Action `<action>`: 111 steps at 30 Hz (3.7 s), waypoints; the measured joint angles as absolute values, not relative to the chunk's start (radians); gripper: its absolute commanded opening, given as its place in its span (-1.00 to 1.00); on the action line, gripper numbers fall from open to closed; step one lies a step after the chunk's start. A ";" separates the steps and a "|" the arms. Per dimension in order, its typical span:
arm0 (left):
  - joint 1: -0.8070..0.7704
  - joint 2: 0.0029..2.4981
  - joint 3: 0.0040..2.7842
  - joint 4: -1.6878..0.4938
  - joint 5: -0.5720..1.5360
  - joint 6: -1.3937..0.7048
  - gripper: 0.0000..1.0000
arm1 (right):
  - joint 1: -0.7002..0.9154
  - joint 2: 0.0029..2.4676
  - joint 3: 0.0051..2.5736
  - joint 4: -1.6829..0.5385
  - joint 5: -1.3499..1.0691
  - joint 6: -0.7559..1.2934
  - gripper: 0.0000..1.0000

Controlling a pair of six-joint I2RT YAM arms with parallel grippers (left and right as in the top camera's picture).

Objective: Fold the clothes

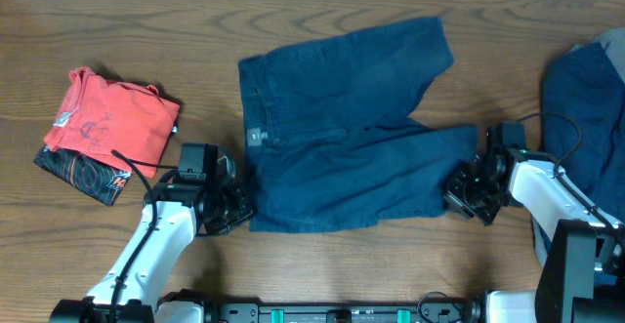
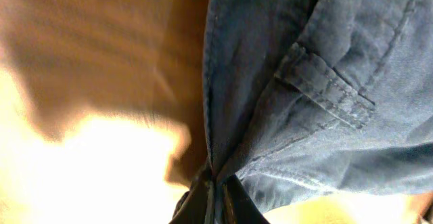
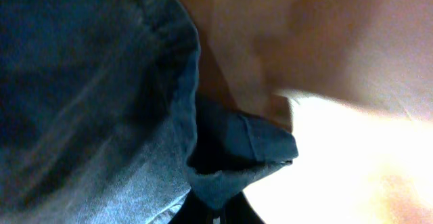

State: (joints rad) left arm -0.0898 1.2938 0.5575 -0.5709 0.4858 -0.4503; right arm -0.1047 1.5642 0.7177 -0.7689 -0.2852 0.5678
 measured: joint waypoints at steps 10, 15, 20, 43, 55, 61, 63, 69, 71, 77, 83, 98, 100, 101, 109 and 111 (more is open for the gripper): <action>-0.090 1.041 0.582 -0.997 0.620 -0.374 -0.88 | -0.264 1.293 0.862 -1.082 -0.281 0.455 -0.98; -0.090 0.837 0.673 -1.160 0.652 -0.362 -0.87 | -0.290 1.167 0.997 -1.187 -0.291 0.372 -0.98; -0.091 0.685 0.811 -1.132 0.646 -0.371 -0.88 | -0.286 1.141 1.136 -1.157 -0.302 0.340 -0.98; -0.104 0.967 0.833 -0.907 0.402 -0.631 -0.16 | -0.042 1.464 1.226 -0.749 -0.205 0.310 -0.98; -0.299 1.286 0.778 -0.716 0.626 -0.649 0.48 | -0.062 1.457 1.226 -0.797 -0.142 0.310 -0.98; -0.398 1.405 0.776 -0.591 0.669 -0.706 0.37 | -0.062 1.457 1.226 -0.809 -0.139 0.310 -0.98; -0.426 1.423 0.776 -0.543 0.681 -0.728 0.36 | -0.062 1.457 1.226 -0.812 -0.139 0.310 -0.98; -0.484 1.459 0.776 -0.489 0.697 -0.788 0.11 | -0.062 1.457 1.226 -0.825 -0.138 0.310 -0.98; -0.495 1.468 0.776 -0.489 0.701 -0.802 -0.33 | -0.062 1.457 1.226 -0.829 -0.138 0.310 -0.98; -0.506 1.473 0.776 -0.489 0.710 -0.804 -0.88 | -0.063 1.454 1.226 -0.854 -0.130 0.310 -0.98; -0.501 1.376 0.777 -0.566 0.798 -0.735 -0.88 | -0.146 1.388 1.227 -0.956 -0.092 0.324 -0.98; -0.501 0.698 0.792 -0.812 0.409 -0.901 -0.88 | -0.080 1.238 1.316 -0.719 -0.221 0.258 -0.98; -0.501 0.690 0.793 -0.812 0.330 -0.923 -0.88 | -0.045 1.271 1.317 -0.661 -0.236 0.268 -0.98; -0.501 0.694 0.793 -0.812 0.303 -0.931 -0.88 | -0.033 1.289 1.317 -0.637 -0.239 0.274 -0.98; -0.501 0.836 0.793 -0.806 0.081 -1.001 -0.88 | 0.074 1.525 1.317 -0.447 -0.238 0.297 -0.98; -0.501 0.870 0.793 -0.799 0.031 -1.021 -0.87 | 0.088 1.571 1.317 -0.405 -0.239 0.300 -0.98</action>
